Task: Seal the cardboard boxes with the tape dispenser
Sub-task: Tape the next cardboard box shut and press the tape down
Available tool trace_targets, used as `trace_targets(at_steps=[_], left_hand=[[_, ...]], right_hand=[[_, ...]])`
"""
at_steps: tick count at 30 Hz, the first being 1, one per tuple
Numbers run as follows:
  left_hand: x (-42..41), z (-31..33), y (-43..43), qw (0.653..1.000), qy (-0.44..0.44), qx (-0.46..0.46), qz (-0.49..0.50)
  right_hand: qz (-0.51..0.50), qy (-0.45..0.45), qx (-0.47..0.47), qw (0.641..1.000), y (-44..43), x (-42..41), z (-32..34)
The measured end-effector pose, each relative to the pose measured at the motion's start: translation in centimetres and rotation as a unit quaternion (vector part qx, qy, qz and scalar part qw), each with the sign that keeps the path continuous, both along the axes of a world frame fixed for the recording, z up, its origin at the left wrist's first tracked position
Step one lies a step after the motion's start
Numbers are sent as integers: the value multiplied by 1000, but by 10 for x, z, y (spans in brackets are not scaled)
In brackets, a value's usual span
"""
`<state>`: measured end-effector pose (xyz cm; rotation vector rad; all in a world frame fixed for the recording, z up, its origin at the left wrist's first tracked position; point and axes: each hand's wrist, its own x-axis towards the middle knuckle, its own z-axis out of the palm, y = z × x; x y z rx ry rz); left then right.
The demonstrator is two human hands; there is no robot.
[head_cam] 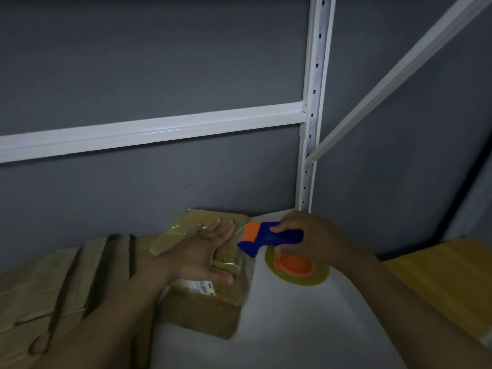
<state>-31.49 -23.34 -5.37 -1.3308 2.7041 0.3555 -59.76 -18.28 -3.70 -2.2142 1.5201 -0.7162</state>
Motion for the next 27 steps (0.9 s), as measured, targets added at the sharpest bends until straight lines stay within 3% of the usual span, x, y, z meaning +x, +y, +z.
trace_targets(at_steps=[9, 14, 19, 27], left_hand=[[-12, 5, 3, 999, 29, 17, 14], [-13, 4, 5, 1000, 7, 7, 6], [-12, -2, 4, 1000, -7, -13, 11], [-10, -6, 1, 1000, -10, -17, 4]], right_hand=[[-24, -76, 37, 996, 19, 1, -24], [-46, -23, 43, 998, 43, -29, -30], [-47, 89, 2, 995, 51, -20, -34], [-72, 82, -29, 994, 63, -27, -44]])
